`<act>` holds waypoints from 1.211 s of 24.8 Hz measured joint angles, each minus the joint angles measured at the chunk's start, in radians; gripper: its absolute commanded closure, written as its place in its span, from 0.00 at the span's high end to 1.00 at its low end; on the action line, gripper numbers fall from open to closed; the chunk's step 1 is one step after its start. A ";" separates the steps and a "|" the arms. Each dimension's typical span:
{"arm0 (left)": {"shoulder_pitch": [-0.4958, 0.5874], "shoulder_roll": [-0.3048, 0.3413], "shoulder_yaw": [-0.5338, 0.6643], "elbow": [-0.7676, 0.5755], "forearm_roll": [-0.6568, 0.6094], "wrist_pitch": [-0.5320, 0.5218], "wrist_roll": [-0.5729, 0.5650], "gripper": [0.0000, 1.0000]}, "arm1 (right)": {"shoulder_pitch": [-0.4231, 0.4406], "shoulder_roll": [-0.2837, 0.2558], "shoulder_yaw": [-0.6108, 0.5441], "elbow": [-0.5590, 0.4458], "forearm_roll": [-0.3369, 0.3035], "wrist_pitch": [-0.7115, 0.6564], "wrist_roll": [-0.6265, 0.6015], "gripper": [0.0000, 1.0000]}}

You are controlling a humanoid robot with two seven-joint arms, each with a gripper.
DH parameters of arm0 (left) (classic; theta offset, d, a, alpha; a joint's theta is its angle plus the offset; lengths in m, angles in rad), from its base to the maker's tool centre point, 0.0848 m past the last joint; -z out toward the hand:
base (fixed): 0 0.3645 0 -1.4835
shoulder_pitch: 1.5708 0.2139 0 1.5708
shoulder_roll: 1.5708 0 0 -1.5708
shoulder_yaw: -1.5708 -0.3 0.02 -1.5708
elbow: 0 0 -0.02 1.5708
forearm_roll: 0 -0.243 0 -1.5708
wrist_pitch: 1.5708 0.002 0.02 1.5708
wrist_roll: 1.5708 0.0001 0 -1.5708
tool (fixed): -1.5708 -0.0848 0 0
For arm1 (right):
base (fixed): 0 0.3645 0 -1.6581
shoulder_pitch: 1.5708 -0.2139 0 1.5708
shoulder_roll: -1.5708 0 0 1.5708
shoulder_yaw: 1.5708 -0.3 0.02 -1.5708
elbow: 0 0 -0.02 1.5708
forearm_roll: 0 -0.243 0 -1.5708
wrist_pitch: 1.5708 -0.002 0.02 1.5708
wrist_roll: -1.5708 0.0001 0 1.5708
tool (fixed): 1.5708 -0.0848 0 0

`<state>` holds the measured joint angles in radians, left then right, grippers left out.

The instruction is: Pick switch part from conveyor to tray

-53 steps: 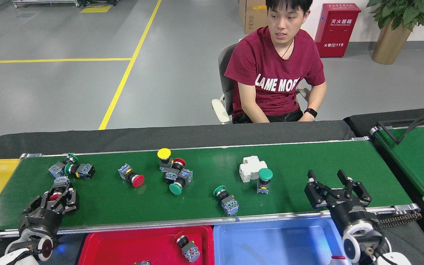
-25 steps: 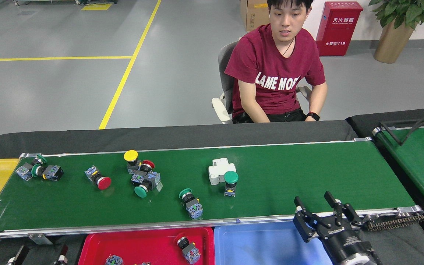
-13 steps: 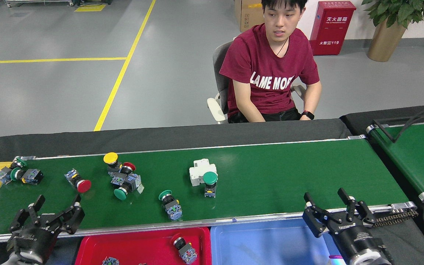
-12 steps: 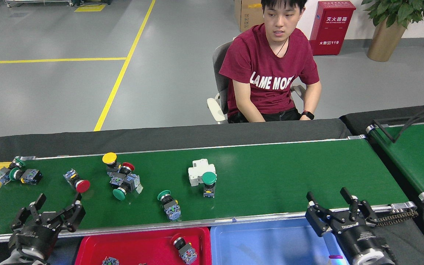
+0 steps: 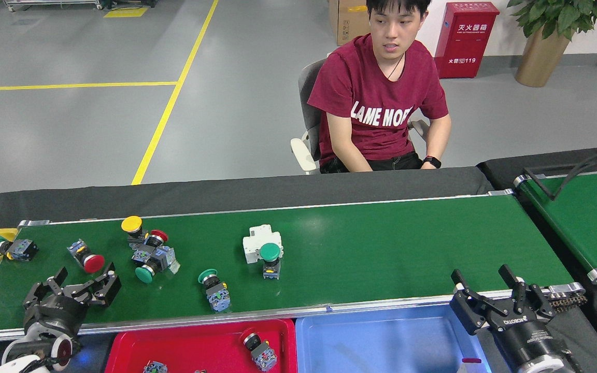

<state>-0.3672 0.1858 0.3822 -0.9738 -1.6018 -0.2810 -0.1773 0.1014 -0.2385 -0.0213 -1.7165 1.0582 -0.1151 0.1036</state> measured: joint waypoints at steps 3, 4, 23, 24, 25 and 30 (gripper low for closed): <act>-0.109 0.052 -0.052 0.166 0.000 0.059 0.003 0.87 | 0.006 0.000 0.000 0.000 0.000 0.007 0.002 0.96; -0.135 0.063 -0.070 0.213 0.000 0.083 0.009 0.64 | 0.007 0.000 -0.001 0.000 0.000 0.008 0.003 0.96; 0.460 -0.002 -0.109 -0.513 0.121 -0.314 0.183 0.13 | 0.042 -0.003 0.001 0.000 0.002 0.012 -0.002 0.96; 0.511 -0.023 -0.109 -0.578 0.121 -0.352 0.175 0.24 | 0.042 -0.003 0.001 0.000 0.002 0.014 -0.002 0.96; 0.558 -0.039 -0.110 -0.632 0.122 -0.386 0.165 0.37 | 0.042 -0.003 0.001 0.000 0.002 0.016 -0.002 0.96; 0.683 -0.103 -0.110 -0.748 0.122 -0.454 0.144 1.00 | 0.049 -0.003 0.001 0.000 0.003 0.015 -0.003 0.96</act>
<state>0.3154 0.0831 0.2724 -1.7223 -1.4802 -0.7346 -0.0337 0.1500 -0.2412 -0.0203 -1.7161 1.0613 -0.1001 0.1010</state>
